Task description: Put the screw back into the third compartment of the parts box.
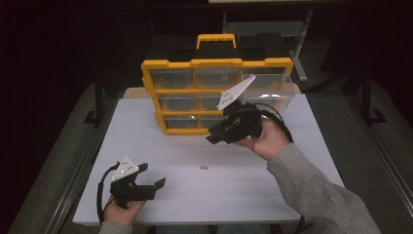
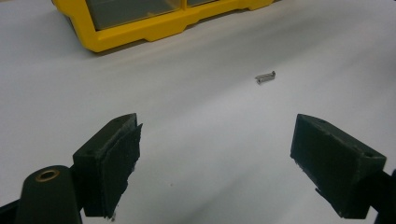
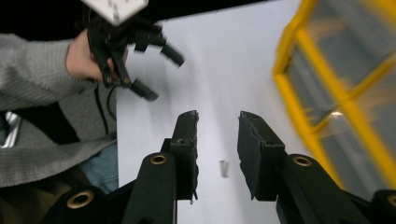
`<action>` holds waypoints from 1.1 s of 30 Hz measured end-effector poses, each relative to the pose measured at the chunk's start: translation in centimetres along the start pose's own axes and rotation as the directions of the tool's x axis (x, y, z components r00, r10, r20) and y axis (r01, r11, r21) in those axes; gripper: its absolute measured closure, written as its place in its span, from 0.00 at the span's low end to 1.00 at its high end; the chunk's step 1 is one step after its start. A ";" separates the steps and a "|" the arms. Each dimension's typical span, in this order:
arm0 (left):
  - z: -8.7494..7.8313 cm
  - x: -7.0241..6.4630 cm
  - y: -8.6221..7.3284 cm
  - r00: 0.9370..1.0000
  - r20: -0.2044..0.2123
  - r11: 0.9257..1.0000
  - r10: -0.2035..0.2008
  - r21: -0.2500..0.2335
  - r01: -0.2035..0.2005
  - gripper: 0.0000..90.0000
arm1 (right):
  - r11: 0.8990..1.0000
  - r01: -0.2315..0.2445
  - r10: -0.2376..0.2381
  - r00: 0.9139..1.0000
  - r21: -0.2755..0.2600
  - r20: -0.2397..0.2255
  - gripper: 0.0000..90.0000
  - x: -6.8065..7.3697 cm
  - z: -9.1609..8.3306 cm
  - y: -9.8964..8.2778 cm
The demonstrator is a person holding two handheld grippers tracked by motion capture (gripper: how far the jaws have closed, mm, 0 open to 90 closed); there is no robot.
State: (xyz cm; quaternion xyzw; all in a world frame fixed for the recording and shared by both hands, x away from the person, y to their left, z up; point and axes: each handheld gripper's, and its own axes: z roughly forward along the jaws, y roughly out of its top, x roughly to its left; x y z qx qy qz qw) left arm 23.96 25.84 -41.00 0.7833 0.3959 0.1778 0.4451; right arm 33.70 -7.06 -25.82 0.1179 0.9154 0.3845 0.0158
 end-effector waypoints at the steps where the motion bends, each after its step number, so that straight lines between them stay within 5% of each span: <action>1: 0.0 0.0 0.0 1.000 0.000 1.000 0.002 -0.002 -0.002 0.17 | 1.000 -0.003 0.003 1.000 0.011 -0.006 0.73 0.0 0.9 -0.4; 8: -0.1 0.1 0.0 1.000 0.001 1.000 0.009 0.002 -0.009 0.17 | 0.997 -0.048 0.051 0.998 0.063 -0.046 0.74 -0.5 6.6 -3.1; 15: -0.1 0.1 0.0 1.000 0.002 1.000 -0.004 0.000 0.004 0.17 | 0.992 -0.093 0.096 0.995 0.088 -0.029 0.77 -1.9 11.0 -5.9; 25: 0.0 0.0 -0.1 1.000 0.004 1.000 -0.004 0.003 0.004 0.17 | 0.986 -0.134 0.137 0.990 0.102 -0.024 0.84 -3.2 14.9 -8.2; 33: 0.0 0.0 -0.1 1.000 0.006 1.000 -0.006 0.005 0.006 0.17 | 0.984 -0.133 0.135 0.991 0.118 -0.014 0.87 -3.7 15.8 -9.0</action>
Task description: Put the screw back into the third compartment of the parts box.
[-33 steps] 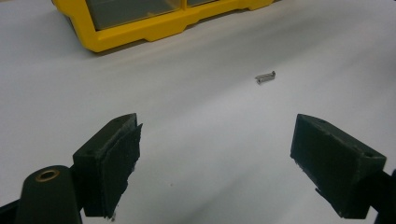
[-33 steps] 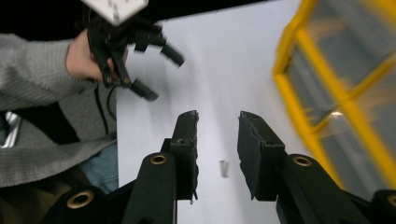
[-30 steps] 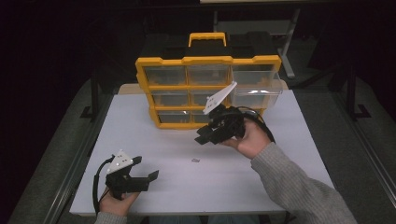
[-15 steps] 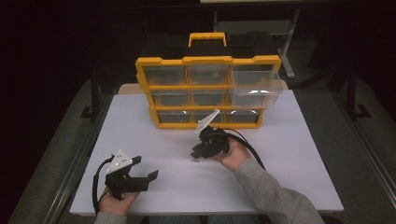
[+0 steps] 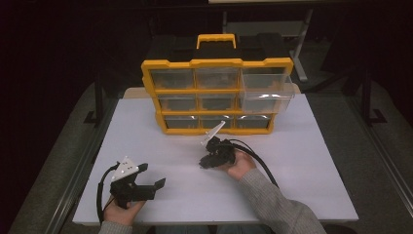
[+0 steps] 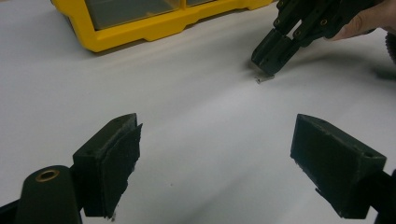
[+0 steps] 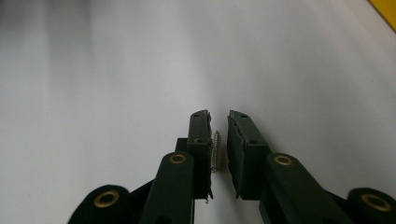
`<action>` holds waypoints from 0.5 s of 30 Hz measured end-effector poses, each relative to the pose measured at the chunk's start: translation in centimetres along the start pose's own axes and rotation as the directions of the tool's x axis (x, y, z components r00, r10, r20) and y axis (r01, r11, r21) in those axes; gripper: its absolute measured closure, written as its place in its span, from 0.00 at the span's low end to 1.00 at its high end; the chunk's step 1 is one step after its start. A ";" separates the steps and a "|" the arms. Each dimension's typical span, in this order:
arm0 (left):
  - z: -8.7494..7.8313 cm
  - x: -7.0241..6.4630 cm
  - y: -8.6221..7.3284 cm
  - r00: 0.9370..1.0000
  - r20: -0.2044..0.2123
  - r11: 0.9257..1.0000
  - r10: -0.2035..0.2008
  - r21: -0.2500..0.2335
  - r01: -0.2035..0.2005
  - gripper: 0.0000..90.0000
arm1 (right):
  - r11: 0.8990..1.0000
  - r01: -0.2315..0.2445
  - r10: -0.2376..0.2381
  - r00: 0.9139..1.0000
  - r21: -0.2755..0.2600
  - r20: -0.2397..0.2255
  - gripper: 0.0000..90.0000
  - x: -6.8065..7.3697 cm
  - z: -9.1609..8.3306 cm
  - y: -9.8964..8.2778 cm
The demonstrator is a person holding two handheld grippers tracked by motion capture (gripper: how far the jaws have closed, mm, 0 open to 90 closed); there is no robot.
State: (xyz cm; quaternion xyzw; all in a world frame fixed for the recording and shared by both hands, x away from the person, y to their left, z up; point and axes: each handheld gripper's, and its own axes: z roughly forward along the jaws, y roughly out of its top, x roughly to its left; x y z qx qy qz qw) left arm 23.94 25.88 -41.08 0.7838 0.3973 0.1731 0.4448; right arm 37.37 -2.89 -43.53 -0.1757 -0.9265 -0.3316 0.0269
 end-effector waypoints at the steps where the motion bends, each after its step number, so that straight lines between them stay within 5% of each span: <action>1: 0.0 0.0 0.0 1.000 0.000 1.000 0.000 0.000 0.000 0.17 | 1.000 0.007 -0.008 1.000 0.008 0.013 0.88 0.0 0.2 -0.1; 7: 0.0 0.0 0.0 1.000 0.000 1.000 0.000 0.002 0.000 0.17 | 0.999 0.036 -0.036 0.997 0.011 0.066 0.96 0.2 0.3 -0.3; 15: 0.0 0.0 0.0 1.000 -0.001 1.000 -0.004 0.002 0.004 0.17 | 0.999 0.028 -0.029 0.998 0.017 0.049 0.97 0.1 0.2 -0.3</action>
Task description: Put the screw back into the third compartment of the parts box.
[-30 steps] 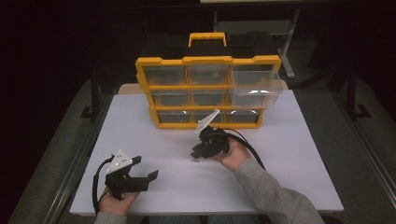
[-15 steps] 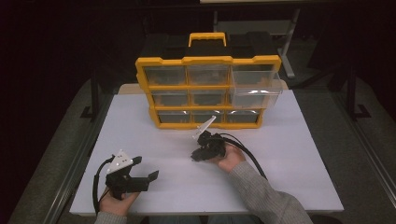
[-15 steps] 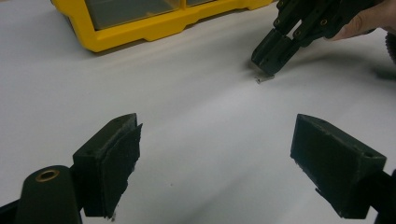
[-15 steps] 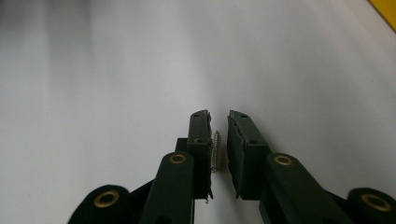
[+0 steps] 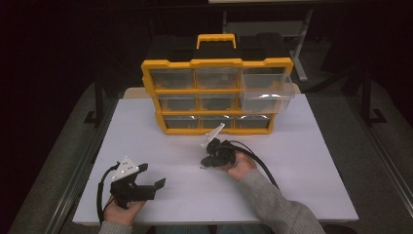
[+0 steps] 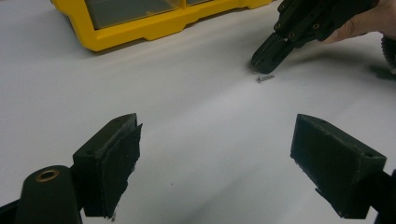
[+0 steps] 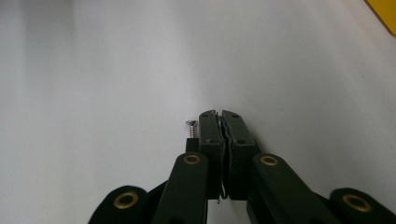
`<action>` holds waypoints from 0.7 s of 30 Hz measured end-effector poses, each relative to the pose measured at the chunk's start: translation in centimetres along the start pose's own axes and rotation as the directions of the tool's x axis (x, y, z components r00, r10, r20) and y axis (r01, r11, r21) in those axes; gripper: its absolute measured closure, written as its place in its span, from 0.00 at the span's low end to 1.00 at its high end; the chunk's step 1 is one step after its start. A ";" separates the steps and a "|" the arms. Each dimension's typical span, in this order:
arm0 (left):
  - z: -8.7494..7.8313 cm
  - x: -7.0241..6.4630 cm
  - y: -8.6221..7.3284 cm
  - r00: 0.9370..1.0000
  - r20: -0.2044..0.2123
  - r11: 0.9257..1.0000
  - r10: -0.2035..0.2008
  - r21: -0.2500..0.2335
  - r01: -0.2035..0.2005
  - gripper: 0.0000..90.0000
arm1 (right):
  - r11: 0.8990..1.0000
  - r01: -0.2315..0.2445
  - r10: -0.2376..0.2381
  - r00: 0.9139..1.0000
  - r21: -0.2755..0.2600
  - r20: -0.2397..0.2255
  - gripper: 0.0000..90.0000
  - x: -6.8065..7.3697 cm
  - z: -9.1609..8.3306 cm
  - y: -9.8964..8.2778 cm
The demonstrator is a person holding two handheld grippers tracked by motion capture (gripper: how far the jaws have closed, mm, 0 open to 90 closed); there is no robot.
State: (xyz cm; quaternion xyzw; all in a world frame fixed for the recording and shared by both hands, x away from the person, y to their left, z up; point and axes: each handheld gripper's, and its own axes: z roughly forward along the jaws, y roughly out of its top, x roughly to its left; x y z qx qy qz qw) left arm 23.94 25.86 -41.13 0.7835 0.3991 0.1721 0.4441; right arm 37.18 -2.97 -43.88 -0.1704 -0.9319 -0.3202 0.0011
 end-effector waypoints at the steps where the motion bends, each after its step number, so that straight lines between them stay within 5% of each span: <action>1: 0.0 0.0 0.0 1.000 0.000 1.000 -0.002 0.000 0.002 0.17 | 1.000 -0.003 0.003 1.000 -0.011 -0.017 0.97 -0.1 0.0 0.0; 12: 0.1 -0.1 0.0 1.000 0.002 1.000 0.008 -0.005 -0.008 0.17 | 0.998 -0.012 0.008 0.997 -0.058 -0.072 0.97 1.0 -3.3 0.9; 21: 0.1 -0.2 0.0 1.000 0.001 1.000 0.002 -0.004 -0.002 0.17 | 0.995 0.043 -0.052 0.994 -0.091 -0.097 0.97 2.8 -7.7 3.0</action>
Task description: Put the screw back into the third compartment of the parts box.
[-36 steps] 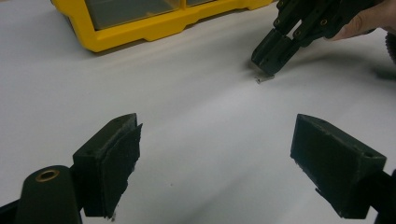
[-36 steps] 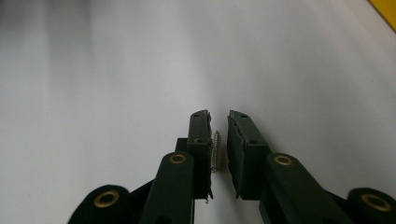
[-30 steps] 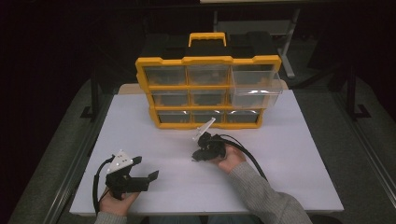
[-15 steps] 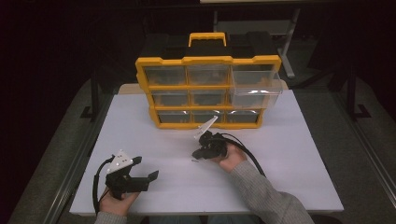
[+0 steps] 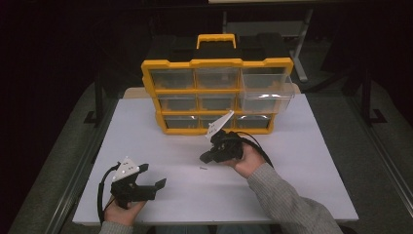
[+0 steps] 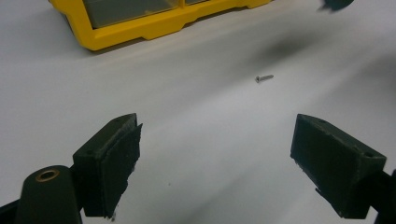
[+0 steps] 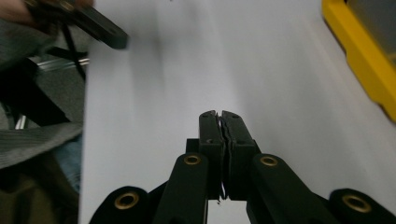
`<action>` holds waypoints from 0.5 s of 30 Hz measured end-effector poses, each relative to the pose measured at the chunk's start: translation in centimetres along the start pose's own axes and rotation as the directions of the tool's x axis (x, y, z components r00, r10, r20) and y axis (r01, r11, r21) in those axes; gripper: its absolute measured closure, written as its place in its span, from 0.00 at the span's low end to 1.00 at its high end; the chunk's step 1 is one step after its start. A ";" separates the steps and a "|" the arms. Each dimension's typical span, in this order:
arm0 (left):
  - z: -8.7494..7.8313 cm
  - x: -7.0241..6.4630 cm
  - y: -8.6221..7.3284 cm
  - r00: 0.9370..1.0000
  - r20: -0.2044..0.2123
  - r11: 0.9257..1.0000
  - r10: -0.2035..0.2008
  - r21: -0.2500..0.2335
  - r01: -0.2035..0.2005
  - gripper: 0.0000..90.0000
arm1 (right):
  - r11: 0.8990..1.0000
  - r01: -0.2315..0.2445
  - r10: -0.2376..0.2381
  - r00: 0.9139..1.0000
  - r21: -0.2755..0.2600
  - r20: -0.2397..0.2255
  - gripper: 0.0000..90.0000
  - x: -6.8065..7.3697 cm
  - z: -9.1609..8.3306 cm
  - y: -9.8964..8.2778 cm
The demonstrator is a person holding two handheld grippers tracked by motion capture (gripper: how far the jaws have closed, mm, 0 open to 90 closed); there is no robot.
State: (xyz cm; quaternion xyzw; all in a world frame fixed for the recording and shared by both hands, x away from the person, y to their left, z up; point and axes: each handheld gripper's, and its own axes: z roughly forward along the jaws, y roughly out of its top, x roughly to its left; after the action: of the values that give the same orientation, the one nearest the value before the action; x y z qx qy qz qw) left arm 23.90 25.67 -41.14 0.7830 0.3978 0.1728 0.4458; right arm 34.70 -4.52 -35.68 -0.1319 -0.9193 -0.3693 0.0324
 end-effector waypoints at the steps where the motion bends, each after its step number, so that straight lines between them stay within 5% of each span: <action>1: 0.0 0.1 0.0 1.000 -0.001 1.000 0.018 0.000 -0.018 0.17 | 1.000 0.009 -0.009 1.000 -0.015 -0.008 0.97 0.5 -1.1 0.7; 15: 0.0 0.1 0.0 1.000 -0.001 1.000 0.011 -0.005 -0.011 0.17 | 0.996 0.074 -0.074 0.997 -0.042 0.019 0.97 2.4 -8.3 5.1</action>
State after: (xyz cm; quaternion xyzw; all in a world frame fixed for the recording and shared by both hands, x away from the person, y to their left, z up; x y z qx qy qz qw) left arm 23.96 25.72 -41.12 0.7842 0.3932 0.1766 0.4464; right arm 33.44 -6.19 -25.91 -0.1017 -0.9157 -0.3887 0.0076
